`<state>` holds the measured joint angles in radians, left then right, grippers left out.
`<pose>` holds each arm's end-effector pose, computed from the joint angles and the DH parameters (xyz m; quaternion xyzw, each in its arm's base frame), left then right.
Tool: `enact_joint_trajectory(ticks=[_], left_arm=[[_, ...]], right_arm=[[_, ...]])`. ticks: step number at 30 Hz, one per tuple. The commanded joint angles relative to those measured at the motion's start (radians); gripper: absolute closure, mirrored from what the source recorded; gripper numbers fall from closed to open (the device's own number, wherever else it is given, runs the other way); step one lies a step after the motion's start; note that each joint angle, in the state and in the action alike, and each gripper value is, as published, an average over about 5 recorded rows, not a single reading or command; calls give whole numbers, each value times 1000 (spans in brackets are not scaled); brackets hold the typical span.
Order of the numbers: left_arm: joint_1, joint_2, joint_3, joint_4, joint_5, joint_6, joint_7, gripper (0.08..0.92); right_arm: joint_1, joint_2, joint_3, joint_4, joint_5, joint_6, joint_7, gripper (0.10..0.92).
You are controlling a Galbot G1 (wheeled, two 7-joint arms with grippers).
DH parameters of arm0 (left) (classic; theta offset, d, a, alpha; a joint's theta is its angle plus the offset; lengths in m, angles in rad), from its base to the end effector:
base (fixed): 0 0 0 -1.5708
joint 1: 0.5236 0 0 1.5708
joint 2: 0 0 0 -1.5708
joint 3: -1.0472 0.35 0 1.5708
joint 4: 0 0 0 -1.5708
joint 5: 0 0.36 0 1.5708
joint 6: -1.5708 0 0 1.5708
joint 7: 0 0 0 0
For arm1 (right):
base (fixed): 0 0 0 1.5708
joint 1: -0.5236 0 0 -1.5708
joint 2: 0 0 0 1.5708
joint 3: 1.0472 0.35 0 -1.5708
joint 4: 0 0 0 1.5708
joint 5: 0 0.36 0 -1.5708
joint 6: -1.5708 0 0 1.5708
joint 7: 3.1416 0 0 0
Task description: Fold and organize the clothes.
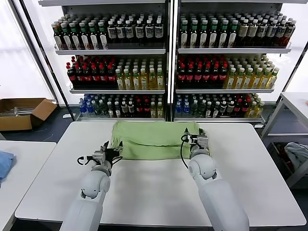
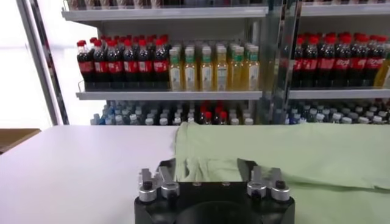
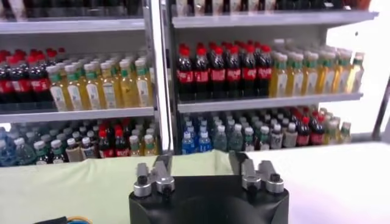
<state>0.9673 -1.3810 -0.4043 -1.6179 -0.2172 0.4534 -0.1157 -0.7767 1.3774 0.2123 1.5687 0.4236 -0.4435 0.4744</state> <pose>0.3827 0.0208 -0.3056 -0.0079 -0.9846 -0.0122 0.1741 0.4279 0.0408 -0.2606 -0.0561 -0.9881 -0.0219 0.1418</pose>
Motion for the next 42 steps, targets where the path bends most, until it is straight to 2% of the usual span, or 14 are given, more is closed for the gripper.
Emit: enact_joint_trajectory(ticks=[1, 4, 10, 30, 34, 42], left_arm=[[91, 9, -8, -106, 32, 30, 5, 213], [97, 18, -13, -100, 43, 32, 11, 181], [96, 35, -12, -77, 71, 45, 24, 177], [50, 43, -10, 25, 83, 47, 34, 177], [63, 46, -6, 18, 87, 49, 35, 197], [100, 42, -2, 3, 98, 50, 43, 408]], right_arm=[[-136, -58, 14, 187, -21, -42, 45, 209], [-192, -100, 29, 210, -42, -50, 37, 204], [-232, -144, 51, 207, -19, -66, 20, 203], [-237, -120, 54, 86, 8, -65, 10, 203], [-243, -116, 52, 71, 10, -54, 7, 259], [-268, -103, 47, 79, 8, -39, -8, 474]])
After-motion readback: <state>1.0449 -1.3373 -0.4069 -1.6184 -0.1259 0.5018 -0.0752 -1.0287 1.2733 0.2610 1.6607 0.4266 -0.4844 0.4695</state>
